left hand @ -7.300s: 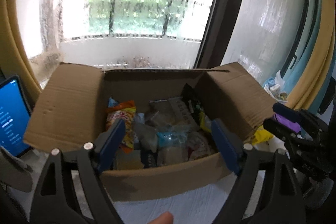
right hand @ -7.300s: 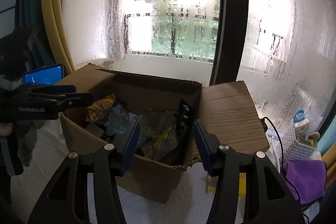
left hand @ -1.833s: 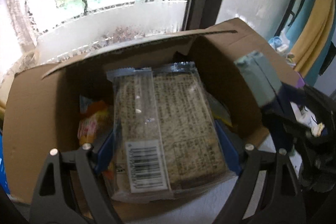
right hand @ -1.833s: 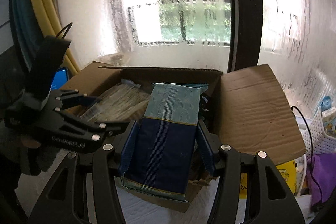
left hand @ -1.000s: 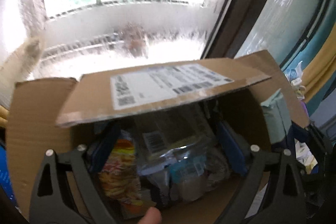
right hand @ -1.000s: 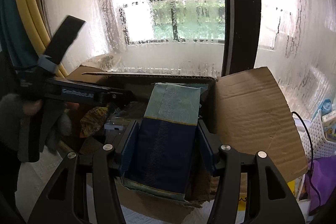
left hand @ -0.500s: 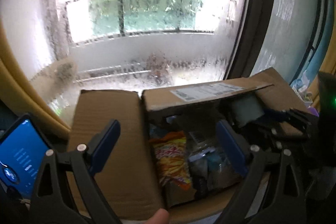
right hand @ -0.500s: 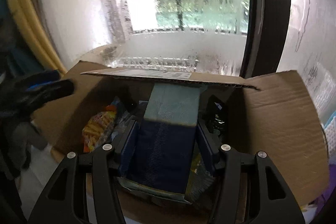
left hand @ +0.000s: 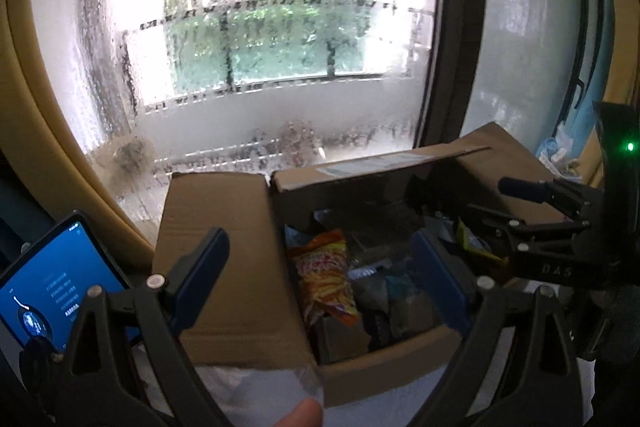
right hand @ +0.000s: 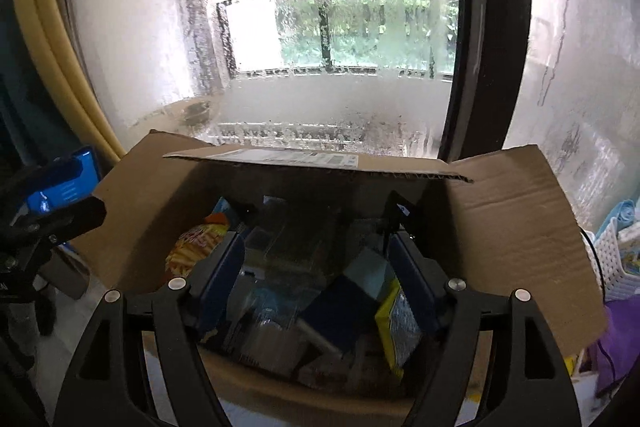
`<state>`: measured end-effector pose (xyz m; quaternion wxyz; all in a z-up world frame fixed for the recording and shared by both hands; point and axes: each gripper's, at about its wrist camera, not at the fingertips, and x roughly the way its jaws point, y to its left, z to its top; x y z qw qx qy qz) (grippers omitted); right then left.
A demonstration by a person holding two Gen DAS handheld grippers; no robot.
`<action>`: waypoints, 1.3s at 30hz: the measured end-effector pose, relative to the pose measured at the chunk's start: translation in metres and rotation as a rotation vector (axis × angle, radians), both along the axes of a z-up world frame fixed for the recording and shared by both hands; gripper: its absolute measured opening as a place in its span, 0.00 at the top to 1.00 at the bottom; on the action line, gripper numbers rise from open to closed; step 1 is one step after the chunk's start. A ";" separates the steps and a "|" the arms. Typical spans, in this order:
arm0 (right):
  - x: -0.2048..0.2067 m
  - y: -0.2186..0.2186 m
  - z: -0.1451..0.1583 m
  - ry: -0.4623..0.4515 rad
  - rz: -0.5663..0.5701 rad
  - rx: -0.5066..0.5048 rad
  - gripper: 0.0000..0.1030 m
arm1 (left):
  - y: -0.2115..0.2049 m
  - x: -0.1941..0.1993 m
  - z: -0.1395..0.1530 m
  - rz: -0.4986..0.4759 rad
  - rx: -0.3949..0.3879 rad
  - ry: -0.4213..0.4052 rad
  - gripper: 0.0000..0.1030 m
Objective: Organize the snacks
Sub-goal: 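Withdraw both tools from the box toward the red snack bag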
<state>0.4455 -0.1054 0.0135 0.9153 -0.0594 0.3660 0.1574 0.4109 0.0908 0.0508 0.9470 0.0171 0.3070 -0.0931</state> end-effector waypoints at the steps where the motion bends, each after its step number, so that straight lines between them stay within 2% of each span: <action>1: -0.004 -0.001 0.001 -0.002 -0.001 0.001 0.24 | -0.002 -0.005 0.001 -0.004 0.003 -0.005 0.09; 17: -0.091 -0.012 0.015 -0.046 0.037 -0.002 0.24 | -0.023 -0.097 0.013 -0.005 0.021 -0.078 0.09; 31: -0.164 -0.030 0.018 -0.075 0.048 -0.003 0.24 | -0.029 -0.182 0.011 -0.010 -0.046 -0.155 0.09; 39: -0.206 -0.040 0.005 -0.065 0.053 -0.006 0.24 | -0.033 -0.221 -0.007 -0.005 -0.067 -0.159 0.09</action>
